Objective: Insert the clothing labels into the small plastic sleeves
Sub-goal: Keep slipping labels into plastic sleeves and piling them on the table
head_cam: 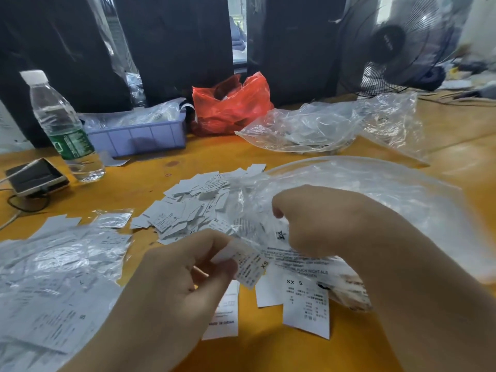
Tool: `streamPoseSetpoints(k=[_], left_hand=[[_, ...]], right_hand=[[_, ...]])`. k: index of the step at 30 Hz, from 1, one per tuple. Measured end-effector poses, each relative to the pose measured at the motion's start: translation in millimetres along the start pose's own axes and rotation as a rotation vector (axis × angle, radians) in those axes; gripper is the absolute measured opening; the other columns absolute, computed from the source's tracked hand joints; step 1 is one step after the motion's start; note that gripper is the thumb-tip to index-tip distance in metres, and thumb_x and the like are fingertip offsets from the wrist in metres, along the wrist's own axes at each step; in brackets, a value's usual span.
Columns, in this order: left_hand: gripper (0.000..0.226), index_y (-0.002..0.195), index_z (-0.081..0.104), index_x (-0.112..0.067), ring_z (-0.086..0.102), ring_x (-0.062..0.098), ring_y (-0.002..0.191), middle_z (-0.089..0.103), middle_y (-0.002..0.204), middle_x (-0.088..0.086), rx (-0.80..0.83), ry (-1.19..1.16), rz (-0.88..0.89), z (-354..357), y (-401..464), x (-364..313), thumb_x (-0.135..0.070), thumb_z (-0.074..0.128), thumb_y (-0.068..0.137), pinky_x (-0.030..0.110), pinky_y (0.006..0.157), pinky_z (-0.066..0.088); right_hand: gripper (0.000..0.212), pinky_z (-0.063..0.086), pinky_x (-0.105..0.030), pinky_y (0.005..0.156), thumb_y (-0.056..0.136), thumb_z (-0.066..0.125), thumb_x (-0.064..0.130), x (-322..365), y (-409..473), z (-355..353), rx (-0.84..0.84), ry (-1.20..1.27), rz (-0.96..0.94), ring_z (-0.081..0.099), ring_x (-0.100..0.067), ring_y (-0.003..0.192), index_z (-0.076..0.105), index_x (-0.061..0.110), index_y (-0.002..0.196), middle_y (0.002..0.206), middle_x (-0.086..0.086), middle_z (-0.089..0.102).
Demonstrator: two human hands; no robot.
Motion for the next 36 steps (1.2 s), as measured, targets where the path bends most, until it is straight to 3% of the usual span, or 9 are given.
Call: streamPoseSetpoints(k=[7,11,13,17,22,25,27,31,36], left_hand=[[0.016,0.09,0.068,-0.042,0.067,0.014,0.07,0.071,0.076,-0.022,-0.067,0.013,0.016,-9.0,-4.3,7.3,-0.035,0.059,0.08,0.033,0.057,0.054],[0.021,0.092,0.071,-0.04,0.067,0.014,0.065,0.074,0.076,-0.012,-0.153,-0.114,-0.075,-23.7,-7.3,22.2,-0.043,0.063,0.073,0.052,0.065,0.056],[0.016,0.088,0.072,-0.035,0.068,0.013,0.065,0.075,0.077,-0.007,-0.177,-0.167,-0.111,-27.5,-6.9,27.6,-0.035,0.064,0.074,0.052,0.067,0.056],[0.018,0.083,0.073,-0.038,0.067,0.012,0.061,0.075,0.074,-0.003,-0.188,-0.227,-0.161,-41.3,-3.5,29.8,-0.027,0.082,0.071,0.031,0.055,0.057],[0.019,0.083,0.076,-0.036,0.069,0.016,0.064,0.075,0.076,0.002,-0.138,-0.333,-0.25,-66.5,-8.3,42.4,-0.037,0.068,0.066,0.026,0.053,0.059],[0.016,0.083,0.077,-0.031,0.069,0.018,0.066,0.074,0.077,0.005,-0.156,-0.381,-0.293,-69.2,-16.6,55.2,-0.028,0.081,0.068,0.028,0.055,0.058],[0.017,0.083,0.077,-0.031,0.069,0.018,0.066,0.074,0.077,0.004,-0.177,-0.412,-0.289,-70.2,-19.1,58.0,-0.03,0.067,0.069,0.028,0.056,0.058],[0.019,0.086,0.072,-0.04,0.068,0.016,0.062,0.074,0.076,0.001,-0.235,-0.405,-0.228,-74.1,-22.1,55.9,-0.032,0.066,0.071,0.024,0.055,0.057],[0.031,0.097,0.057,-0.051,0.064,0.015,0.057,0.074,0.075,0.0,-0.266,-0.311,-0.199,-67.2,-27.6,53.5,-0.031,0.062,0.074,0.024,0.054,0.053]], right_hand=[[0.033,0.055,-0.037,0.077,0.08,0.047,-0.002,7.0,-2.5,-16.0,-0.248,0.22,-0.071,0.062,-0.023,0.089,0.064,0.016,0.103,0.101,-0.002,0.063],[0.02,0.053,-0.022,0.064,0.084,0.062,0.006,14.9,-3.4,-26.4,-0.369,0.512,-0.266,0.061,-0.006,0.075,0.068,0.025,0.088,0.088,0.011,0.065],[0.014,0.057,-0.024,0.067,0.082,0.071,0.008,20.6,-5.2,-28.1,-0.3,0.742,-0.35,0.065,-0.006,0.07,0.07,0.022,0.083,0.079,0.008,0.07],[0.017,0.056,-0.04,0.086,0.076,0.079,0.003,33.1,-6.8,-27.1,-0.124,1.051,-0.468,0.072,-0.016,0.08,0.071,0.019,0.079,0.078,0.001,0.075],[0.018,0.051,-0.026,0.07,0.075,0.074,-0.003,45.4,-8.4,-21.9,-0.041,1.294,-0.555,0.066,-0.022,0.075,0.071,0.015,0.076,0.074,-0.007,0.074],[0.01,0.051,-0.021,0.063,0.071,0.076,0.006,53.4,-11.2,-17.5,0.032,1.417,-0.607,0.064,-0.018,0.07,0.07,0.014,0.074,0.07,-0.006,0.071],[0.01,0.054,-0.023,0.063,0.07,0.076,0.006,59.0,-10.4,-11.9,0.107,1.514,-0.61,0.064,-0.017,0.065,0.07,0.013,0.074,0.069,-0.006,0.069],[0.012,0.055,-0.029,0.058,0.074,0.066,0.002,72.1,-8.9,-0.5,0.27,1.64,-0.597,0.05,-0.023,0.062,0.069,0.012,0.08,0.071,-0.01,0.066],[0.02,0.053,-0.028,0.058,0.073,0.068,0.003,79.9,-6.0,14.4,0.283,1.562,-0.53,0.055,-0.019,0.06,0.068,0.013,0.09,0.073,-0.01,0.068]])
Point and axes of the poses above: each hand's wrist, its own y-axis towards the middle knuckle, its own z-axis out of the palm, x = y × z, the point moved 4 cm from there along y, towards the middle knuckle
